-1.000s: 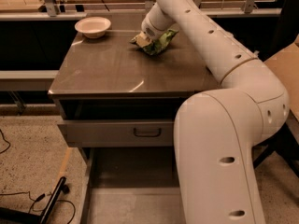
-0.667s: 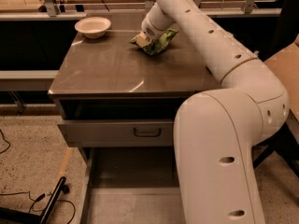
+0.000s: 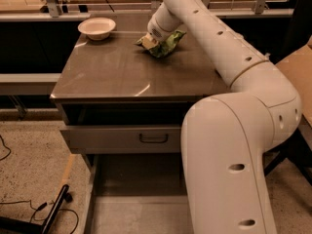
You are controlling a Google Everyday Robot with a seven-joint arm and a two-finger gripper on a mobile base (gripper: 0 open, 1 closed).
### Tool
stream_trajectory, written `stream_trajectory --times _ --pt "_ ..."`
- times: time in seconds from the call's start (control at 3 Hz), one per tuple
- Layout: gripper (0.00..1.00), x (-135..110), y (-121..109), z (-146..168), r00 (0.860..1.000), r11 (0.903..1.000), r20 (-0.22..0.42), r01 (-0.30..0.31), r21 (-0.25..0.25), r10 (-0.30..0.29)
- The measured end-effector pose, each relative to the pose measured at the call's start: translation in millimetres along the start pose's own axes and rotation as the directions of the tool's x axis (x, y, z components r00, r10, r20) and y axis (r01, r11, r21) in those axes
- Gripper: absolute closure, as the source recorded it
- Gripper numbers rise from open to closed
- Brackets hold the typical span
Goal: Place green jalapeno chip bag into middle drawer
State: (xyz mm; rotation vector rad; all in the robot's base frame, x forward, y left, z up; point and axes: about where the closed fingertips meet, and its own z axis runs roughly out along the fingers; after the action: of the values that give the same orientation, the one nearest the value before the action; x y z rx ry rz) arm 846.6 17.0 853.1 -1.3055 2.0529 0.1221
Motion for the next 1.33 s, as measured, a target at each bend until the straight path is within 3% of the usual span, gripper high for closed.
stream_trajectory --times 1.33 --pt "1.0 -0.1 0.1 0.0 1.0 1.0 0.0 0.0 0.0 0.0"
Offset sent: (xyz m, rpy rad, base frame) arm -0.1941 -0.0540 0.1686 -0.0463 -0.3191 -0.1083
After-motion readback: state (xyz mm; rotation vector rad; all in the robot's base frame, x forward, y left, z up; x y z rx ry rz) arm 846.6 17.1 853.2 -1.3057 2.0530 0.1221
